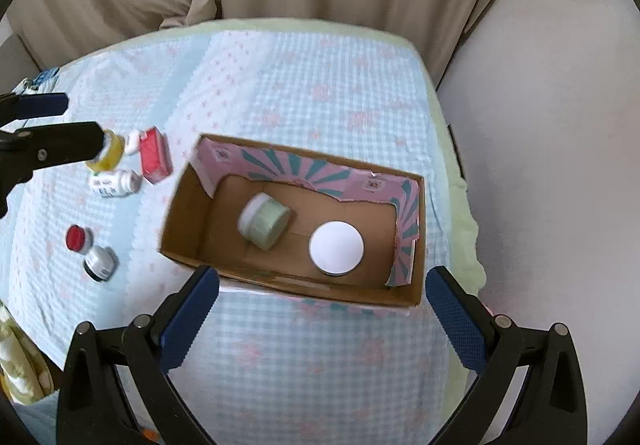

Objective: Organize rigid objects
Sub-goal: 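Open both tools to drop the jars into the box and withdraw, then grasp the yellow tape roll with the left tool while the right tool grasps the red box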

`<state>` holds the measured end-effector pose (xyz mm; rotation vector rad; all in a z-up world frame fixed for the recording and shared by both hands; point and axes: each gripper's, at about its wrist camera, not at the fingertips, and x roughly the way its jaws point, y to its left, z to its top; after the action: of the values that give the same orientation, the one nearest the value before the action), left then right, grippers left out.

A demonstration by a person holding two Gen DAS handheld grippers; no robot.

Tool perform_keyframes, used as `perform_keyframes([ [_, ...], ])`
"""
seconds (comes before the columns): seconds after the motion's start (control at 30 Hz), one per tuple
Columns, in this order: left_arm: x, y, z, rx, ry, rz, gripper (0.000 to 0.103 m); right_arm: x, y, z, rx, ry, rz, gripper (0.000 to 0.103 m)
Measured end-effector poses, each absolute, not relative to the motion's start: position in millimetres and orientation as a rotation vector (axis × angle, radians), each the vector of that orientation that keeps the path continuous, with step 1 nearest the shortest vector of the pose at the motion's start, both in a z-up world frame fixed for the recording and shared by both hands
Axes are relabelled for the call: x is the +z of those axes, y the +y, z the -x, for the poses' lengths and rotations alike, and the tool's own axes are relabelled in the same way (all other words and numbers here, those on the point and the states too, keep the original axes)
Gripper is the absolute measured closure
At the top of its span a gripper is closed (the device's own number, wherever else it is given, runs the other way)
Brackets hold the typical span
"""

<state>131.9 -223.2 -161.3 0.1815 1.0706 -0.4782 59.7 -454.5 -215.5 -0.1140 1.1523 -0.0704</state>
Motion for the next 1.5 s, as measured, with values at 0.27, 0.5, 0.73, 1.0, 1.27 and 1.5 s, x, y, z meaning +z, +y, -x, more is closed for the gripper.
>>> perform_keyframes([
  [0.27,-143.4,-95.4,-126.5,-0.408,1.054,-0.178,0.0,-173.5,-371.0,-50.8,-0.133,1.091,0.01,0.0],
  [0.5,-150.2,20.1,-139.7,-0.37,1.069,-0.123,0.0,-165.9,-287.3,-68.0,-0.139,1.068,-0.084,0.0],
  [0.73,-185.0,95.1,-165.4,-0.37,1.144,-0.094,0.0,-174.3,-215.3,-95.0,-0.154,1.055,-0.115,0.0],
  [1.0,-254.6,111.2,-195.9,-0.372,1.263,-0.079,0.0,-212.6,-174.0,-143.9,-0.13,1.121,-0.097,0.0],
  [1.27,-326.2,88.8,-237.7,-0.35,1.397,-0.04,0.0,-268.0,-169.8,-196.8,-0.097,1.212,-0.054,0.0],
  [1.5,-395.8,59.7,-273.3,-0.32,1.492,-0.046,0.0,-324.1,-176.5,-241.6,-0.042,1.284,0.027,0.0],
])
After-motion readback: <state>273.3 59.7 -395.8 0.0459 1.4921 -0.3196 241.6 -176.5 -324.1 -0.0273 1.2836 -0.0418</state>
